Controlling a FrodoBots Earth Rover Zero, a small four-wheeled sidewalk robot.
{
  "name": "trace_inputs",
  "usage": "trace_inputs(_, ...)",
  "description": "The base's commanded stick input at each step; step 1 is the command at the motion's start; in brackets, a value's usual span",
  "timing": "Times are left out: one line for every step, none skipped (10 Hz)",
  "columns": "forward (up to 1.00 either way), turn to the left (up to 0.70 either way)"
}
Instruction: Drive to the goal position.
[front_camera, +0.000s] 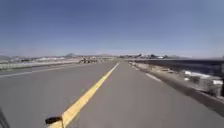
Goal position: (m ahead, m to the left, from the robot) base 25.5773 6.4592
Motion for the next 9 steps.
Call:
trace_inputs(0.85,0.00)
trace_inputs(0.85,0.00)
trace_inputs(0.85,0.00)
trace_inputs(0.85,0.00)
trace_inputs(0.85,0.00)
trace_inputs(0.85,0.00)
trace_inputs(0.85,0.00)
trace_inputs(0.85,0.00)
trace_inputs(0.85,0.00)
